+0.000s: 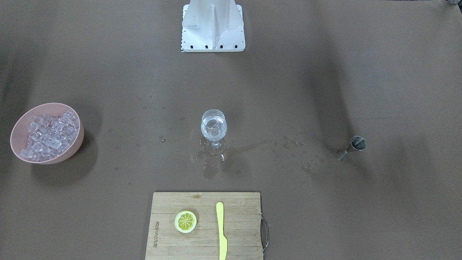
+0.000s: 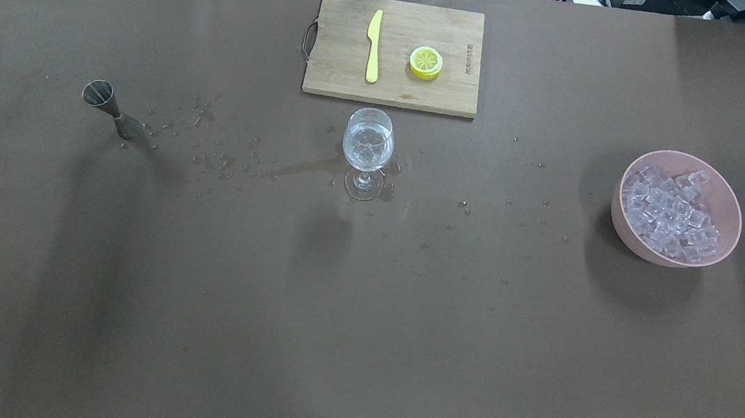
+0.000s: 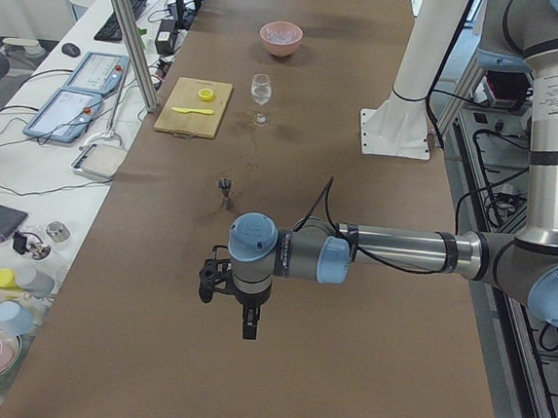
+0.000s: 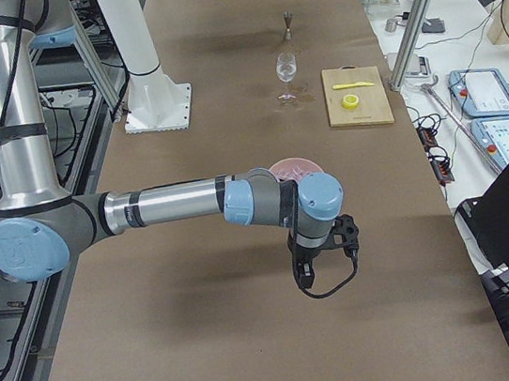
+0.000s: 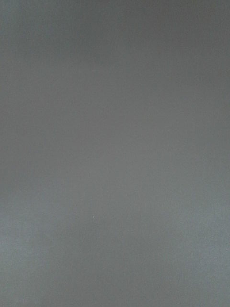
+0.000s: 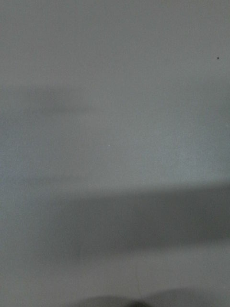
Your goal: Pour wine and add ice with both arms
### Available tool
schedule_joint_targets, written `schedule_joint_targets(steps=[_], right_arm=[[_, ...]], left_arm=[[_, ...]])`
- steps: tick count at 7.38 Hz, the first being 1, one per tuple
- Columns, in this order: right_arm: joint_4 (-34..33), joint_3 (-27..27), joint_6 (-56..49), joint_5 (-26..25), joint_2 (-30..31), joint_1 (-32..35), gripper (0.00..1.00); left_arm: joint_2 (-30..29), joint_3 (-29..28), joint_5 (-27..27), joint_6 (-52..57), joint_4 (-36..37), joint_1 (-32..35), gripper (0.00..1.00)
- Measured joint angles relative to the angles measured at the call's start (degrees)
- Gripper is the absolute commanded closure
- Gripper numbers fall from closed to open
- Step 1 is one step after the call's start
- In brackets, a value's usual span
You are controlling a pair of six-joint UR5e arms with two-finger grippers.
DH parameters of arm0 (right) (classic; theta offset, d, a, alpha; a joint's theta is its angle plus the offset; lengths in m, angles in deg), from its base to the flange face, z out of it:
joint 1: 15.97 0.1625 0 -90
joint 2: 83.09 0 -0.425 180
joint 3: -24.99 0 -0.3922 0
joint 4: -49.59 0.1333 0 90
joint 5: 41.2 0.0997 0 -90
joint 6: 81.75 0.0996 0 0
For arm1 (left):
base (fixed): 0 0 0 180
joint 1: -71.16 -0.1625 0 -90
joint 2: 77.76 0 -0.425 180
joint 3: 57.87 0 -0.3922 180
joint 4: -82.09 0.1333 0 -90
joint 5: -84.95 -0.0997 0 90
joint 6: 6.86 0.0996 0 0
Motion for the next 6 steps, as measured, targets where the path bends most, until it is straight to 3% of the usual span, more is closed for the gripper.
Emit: schedule_joint_targets(steps=[6], right_arm=[[0.0,1.0,0.2,1.7,-0.3,0.5,0.00]], left_arm=[[0.0,0.7,2.2,-0.1,0.0,-0.1,0.02]])
